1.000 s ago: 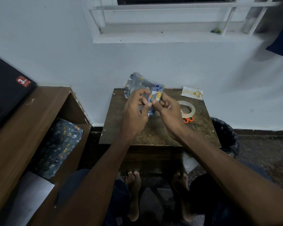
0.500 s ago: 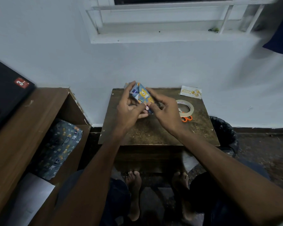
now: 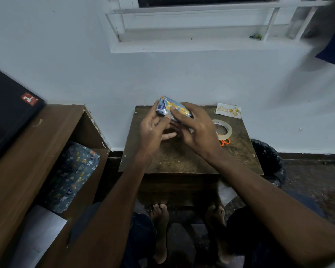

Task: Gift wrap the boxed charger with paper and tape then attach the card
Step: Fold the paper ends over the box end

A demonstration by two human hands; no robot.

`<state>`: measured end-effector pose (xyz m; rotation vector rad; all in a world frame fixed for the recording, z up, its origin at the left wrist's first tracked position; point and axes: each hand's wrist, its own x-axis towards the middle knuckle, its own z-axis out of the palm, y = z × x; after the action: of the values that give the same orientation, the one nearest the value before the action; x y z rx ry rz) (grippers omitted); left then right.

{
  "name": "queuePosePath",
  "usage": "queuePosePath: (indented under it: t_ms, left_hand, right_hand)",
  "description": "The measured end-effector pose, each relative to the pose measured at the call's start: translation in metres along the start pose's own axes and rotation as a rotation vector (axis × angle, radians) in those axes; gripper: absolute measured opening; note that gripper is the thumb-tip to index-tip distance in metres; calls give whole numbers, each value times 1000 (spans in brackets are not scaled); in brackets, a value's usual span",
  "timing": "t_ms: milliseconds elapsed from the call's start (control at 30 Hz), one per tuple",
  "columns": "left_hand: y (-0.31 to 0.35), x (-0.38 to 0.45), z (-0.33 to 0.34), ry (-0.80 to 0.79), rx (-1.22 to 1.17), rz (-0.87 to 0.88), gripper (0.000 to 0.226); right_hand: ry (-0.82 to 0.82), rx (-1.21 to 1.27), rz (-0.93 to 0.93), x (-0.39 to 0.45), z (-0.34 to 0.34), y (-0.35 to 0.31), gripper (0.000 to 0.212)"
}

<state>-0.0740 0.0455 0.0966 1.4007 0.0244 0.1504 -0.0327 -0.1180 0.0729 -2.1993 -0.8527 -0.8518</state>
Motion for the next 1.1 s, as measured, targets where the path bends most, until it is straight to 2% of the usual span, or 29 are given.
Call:
queuePosePath:
  t_ms: [100,167,233,267,367,433,500,567,733,867,1000,1033,1100]
  left_hand:
    - [0,8,-5,-6,31,30,47]
    - [-3,14,-10,60,13,-2,44]
    - [-10,21,-20,165,-18,-166,51]
    - [-15,24,-26,175,-48,-300,63]
    - [-29,28,-38,12,-120,-655,92]
    - [-37,29,-35,-94,-180,-747,100]
    - [-42,32,-31,-85,-354,-760,106]
    - [-47,38,-33,-43,-498,-737,101]
    - [-49,46,-40,-31,-565,-746,79]
    - [-48,50,-44,-46,-381,-741,93]
    - [-44,49,-49,-162,-183,-625,110]
    - [-45,49,-49,-165,-173,-595,104]
    - [-49,49,-46,-153,-155,-534,68]
  right_hand:
    - [70,4,59,4,-4,6,45]
    - [102,24,104,6,-4,8,43]
    - [106,29,106,5,-3,8,42]
    - [94,22,93,5,-2,8,43]
    - [65,25,50,4,-1,6,47]
    - [77,54,62,5,-2,2,48]
    - [78,105,96,7,-5,-1,46]
    - [22,150,89,9,-11,-1,45]
    - [-81,198,56,12,-21,5,44]
    - [-22,292,162,16,-21,11,43]
    - [60,415,315,18,-32,17,42]
    - [70,428,330,18,-35,18,41]
    - [78,464,356,17,-36,18,40]
